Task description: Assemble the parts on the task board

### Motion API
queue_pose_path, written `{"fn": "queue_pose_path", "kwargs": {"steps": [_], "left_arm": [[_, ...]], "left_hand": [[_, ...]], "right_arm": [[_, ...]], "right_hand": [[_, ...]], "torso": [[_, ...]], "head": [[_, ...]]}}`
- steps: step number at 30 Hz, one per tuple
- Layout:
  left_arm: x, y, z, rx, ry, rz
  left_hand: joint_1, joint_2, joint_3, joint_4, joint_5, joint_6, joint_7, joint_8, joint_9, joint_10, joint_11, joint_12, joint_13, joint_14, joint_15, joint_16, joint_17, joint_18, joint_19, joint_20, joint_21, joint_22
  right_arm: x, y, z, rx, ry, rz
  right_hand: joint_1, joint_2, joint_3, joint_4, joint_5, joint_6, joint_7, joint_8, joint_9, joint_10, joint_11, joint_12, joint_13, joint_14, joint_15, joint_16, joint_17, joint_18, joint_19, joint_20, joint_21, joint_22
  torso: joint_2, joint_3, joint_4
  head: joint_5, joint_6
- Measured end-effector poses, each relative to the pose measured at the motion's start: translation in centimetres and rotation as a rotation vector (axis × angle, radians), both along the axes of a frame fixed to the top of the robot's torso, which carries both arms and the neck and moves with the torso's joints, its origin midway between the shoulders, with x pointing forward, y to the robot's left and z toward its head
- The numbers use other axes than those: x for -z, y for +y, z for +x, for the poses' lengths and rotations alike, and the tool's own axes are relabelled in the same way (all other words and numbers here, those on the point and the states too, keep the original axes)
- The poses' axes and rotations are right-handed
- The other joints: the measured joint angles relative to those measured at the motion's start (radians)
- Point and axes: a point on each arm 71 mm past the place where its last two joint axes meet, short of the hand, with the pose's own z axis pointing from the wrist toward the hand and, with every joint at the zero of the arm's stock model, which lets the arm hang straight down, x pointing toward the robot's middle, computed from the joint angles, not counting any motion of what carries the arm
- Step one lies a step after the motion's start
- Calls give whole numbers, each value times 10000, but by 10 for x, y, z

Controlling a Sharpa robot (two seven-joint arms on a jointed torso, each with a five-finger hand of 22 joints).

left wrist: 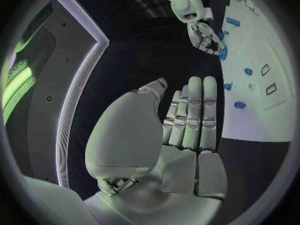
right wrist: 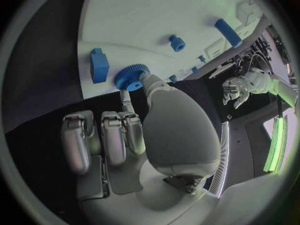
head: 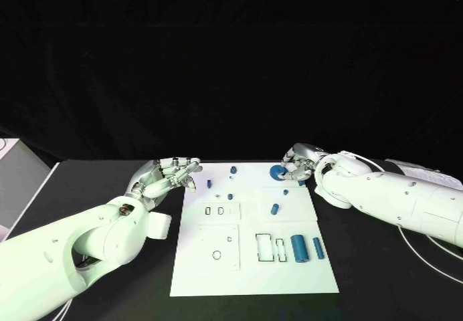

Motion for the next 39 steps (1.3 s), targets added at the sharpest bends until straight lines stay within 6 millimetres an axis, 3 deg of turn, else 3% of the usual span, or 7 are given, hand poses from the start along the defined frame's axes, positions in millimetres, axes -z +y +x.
{"fn": "queue_pose_path", "kwargs": {"steps": [4, 11, 19, 26, 39], "left_arm": [[0, 0, 0, 1, 7, 2], [0, 0, 0, 2, 15, 5], [0, 0, 0, 3, 28, 7], [1, 0, 1, -8, 40, 14], [1, -1, 1, 19, 53, 4]], "left_hand": [[0, 0, 0, 0, 0, 0, 0, 0, 0, 0, 0, 0, -1, 0, 0, 0, 0, 0, 0, 0, 0, 0], [0, 0, 0, 0, 0, 0, 0, 0, 0, 0, 0, 0, 0, 0, 0, 0, -1, 0, 0, 0, 0, -1], [0, 0, 0, 0, 0, 0, 0, 0, 0, 0, 0, 0, -1, 0, 0, 0, -1, 0, 0, 0, 0, 9], [0, 0, 83, 0, 0, 0, 0, 0, -1, 0, 0, 0, -1, 0, 0, -1, -2, 0, 0, 0, 40, 22], [0, 0, 111, -29, 0, 0, 0, 0, 0, 0, 1, 0, -1, 0, 1, -1, -3, 0, 1, 0, 39, 36]], "right_arm": [[0, 2, 0, -18, -69, -16], [-3, 6, -2, -103, -451, -133], [-9, 16, -7, -358, -1326, -167], [-15, 40, -19, -1102, -2076, -279], [-17, 91, -29, -2371, -2828, -813]], "right_hand": [[35, 35, 69, 26, 0, 19, -19, 0, 2, 0, 0, 0, -1, 0, 0, 0, 0, 0, 0, 0, 0, 0], [481, 183, 766, -128, -272, 318, -102, 70, 0, -2, -84, 0, -1, -1, -76, 40, -1, 0, -4, -37, 0, -1], [531, 126, 1315, -210, 251, 480, -128, 95, -36, -24, -134, 0, -2, -1, -147, 39, -1, 0, 1, -77, 0, 3], [414, -44, 1423, -153, 274, 505, -154, 156, -20, -24, -134, 0, 6, -1, -147, 39, -2, 1, 1, -146, -1, 6], [359, -99, 1451, -126, 184, 606, -178, 156, 7, 12, -170, 0, 5, -1, -146, 39, -3, 1, 1, -146, -1, 5]], "torso": [[1, 0, 0], [0, -1, -4], [0, 0, 0], [-3, -1, 0], [-5, -14, 11]], "head": [[-9, 0], [-14, 1], [0, 16], [13, 15], [65, 40]]}}
